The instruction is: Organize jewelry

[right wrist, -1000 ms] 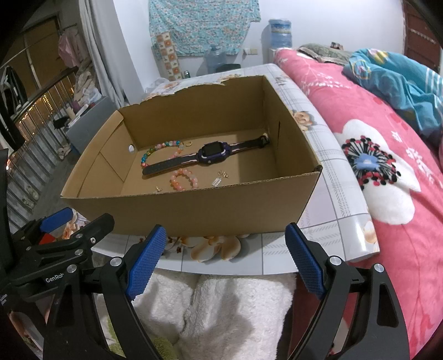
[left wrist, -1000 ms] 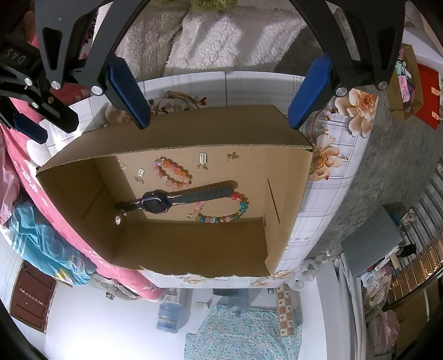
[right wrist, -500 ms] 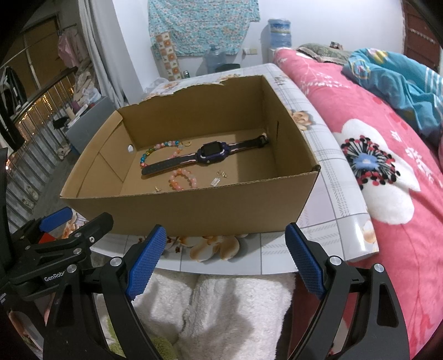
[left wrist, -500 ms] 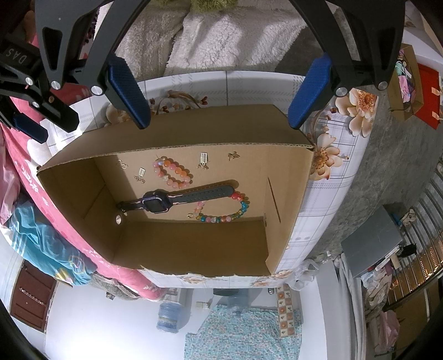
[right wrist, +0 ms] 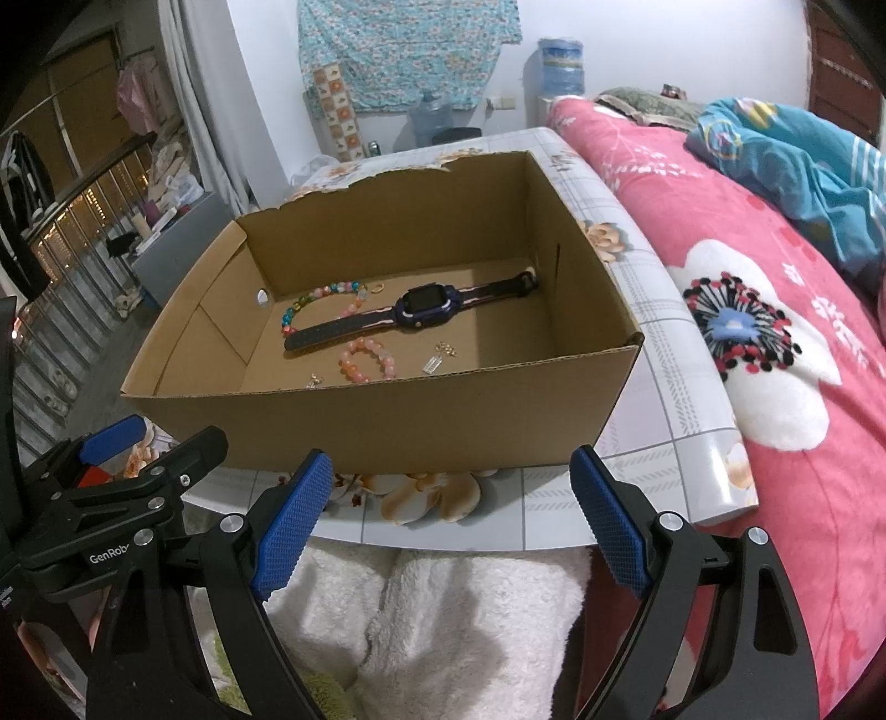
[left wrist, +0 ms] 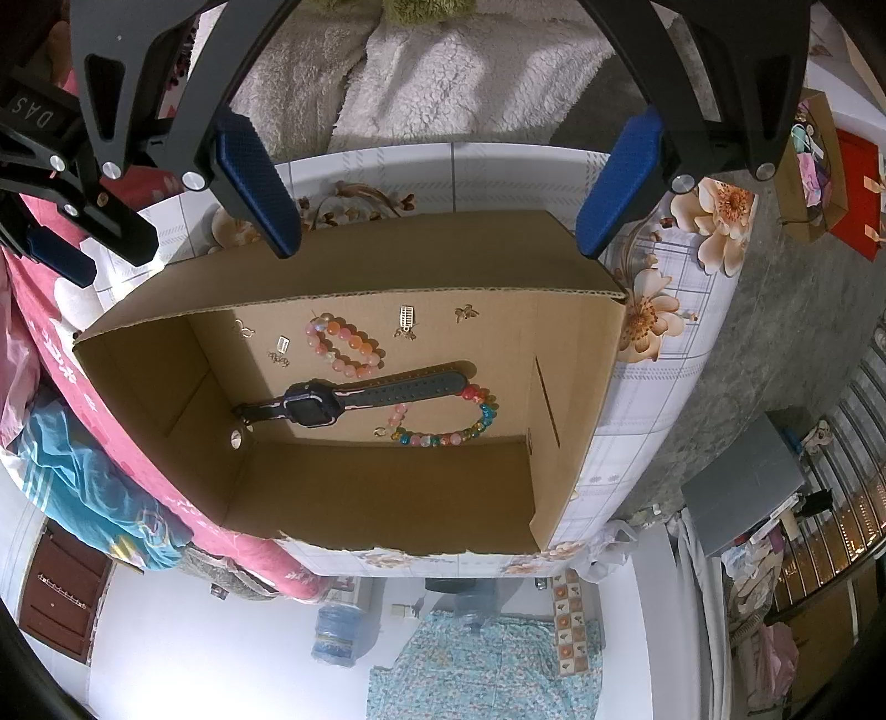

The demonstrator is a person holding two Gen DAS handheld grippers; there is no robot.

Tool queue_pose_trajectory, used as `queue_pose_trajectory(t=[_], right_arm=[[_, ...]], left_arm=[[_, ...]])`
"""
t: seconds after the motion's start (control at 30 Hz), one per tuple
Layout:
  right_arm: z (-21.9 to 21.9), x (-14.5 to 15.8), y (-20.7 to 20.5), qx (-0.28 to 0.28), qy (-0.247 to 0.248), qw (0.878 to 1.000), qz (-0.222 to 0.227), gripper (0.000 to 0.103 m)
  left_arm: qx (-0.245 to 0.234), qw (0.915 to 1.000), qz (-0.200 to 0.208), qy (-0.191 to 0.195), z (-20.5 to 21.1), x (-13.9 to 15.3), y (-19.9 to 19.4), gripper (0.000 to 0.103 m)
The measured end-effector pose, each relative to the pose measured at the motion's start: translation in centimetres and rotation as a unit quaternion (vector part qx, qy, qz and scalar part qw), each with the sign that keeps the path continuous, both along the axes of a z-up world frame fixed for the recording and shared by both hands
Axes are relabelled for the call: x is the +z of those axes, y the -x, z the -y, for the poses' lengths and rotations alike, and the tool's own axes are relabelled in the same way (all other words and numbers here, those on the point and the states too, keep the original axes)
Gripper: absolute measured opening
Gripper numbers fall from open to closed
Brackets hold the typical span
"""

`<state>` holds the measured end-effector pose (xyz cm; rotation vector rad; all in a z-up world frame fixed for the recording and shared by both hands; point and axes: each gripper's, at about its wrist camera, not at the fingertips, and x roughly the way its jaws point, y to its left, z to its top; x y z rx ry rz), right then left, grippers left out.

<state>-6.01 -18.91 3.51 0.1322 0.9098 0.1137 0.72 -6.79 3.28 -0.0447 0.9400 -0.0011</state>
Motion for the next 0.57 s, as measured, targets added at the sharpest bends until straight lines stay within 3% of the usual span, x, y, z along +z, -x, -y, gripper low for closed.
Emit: queue_pose_trajectory(t=[0.57], right_arm=[[0.08,0.01,-0.06,0.000,0.000,1.000,-0.001,0.084]], left_arm=[[0.001,1.0000,-0.001,0.000,0.06,0.00,-0.06,0.097]])
